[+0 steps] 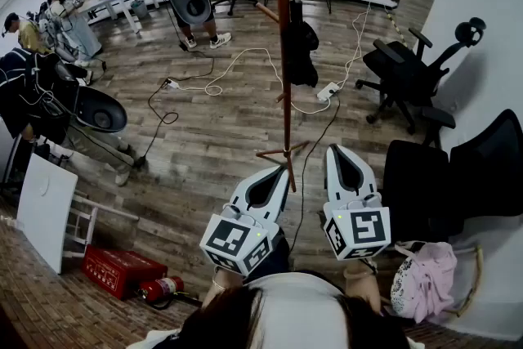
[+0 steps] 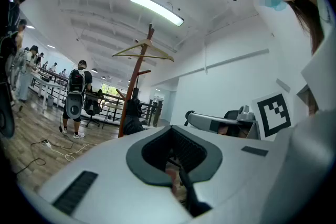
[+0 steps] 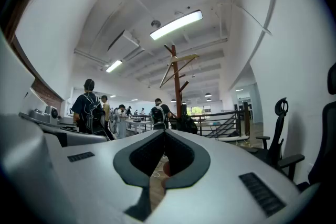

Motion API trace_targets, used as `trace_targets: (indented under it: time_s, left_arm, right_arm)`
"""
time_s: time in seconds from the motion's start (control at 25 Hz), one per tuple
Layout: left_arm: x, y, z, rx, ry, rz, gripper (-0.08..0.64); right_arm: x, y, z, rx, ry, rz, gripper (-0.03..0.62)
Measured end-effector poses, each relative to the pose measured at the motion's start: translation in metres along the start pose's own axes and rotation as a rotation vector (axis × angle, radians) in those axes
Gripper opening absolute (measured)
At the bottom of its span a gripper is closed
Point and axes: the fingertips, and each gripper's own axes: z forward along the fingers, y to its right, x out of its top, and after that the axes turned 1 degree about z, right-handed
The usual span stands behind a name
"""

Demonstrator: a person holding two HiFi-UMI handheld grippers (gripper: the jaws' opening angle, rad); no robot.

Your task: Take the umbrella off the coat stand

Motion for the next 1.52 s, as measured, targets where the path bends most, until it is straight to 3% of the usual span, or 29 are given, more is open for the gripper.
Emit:
trace_targets:
  time_s: [0.52, 1.52]
  left_arm:
    - [0.006, -0.038, 0.021, -0.018, -0.002, 0.003, 0.009]
    - [0.024, -0.106, 0.04, -0.043, 0.004, 0.028, 0.009]
  right_arm:
    - [0.0, 0.013, 0.036, -0.025, 0.036, 0.157, 0.037]
    - [0.004, -0.003, 0.109, -0.087, 0.016, 0.069, 0.037]
